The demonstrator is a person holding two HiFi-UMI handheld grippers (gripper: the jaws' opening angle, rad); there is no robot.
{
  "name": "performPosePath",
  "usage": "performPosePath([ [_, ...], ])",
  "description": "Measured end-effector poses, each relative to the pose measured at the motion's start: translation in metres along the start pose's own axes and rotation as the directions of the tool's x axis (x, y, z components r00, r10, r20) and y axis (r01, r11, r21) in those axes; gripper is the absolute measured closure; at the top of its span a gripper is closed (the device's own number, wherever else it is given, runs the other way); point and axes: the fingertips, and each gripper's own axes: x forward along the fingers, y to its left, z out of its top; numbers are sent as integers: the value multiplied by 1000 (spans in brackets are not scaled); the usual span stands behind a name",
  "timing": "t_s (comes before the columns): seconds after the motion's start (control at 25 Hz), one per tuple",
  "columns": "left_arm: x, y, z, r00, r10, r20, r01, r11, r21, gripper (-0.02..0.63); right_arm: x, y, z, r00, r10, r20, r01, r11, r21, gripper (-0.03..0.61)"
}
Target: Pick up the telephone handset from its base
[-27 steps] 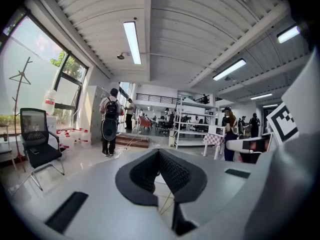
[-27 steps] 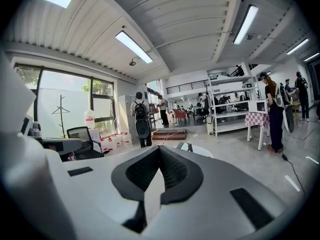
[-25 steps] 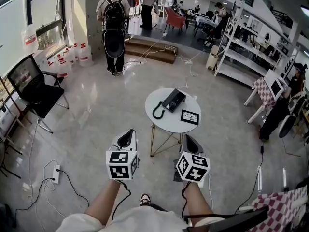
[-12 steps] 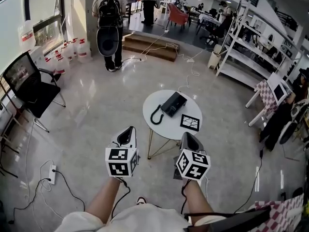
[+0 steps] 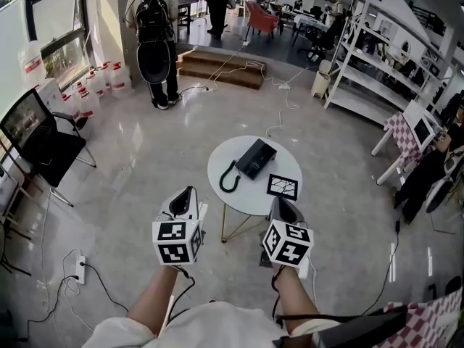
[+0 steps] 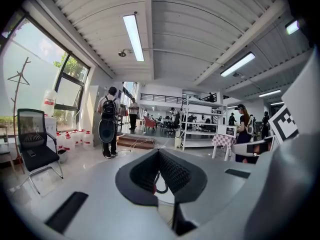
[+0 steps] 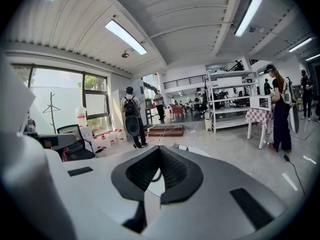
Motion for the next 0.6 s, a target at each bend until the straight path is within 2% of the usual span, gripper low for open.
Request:
performPosePath([
  [0.6,18,-11,-3,999,-11,-42,13,999,43,606,17,-15,-9,999,-13,-37,15,999,41,555],
])
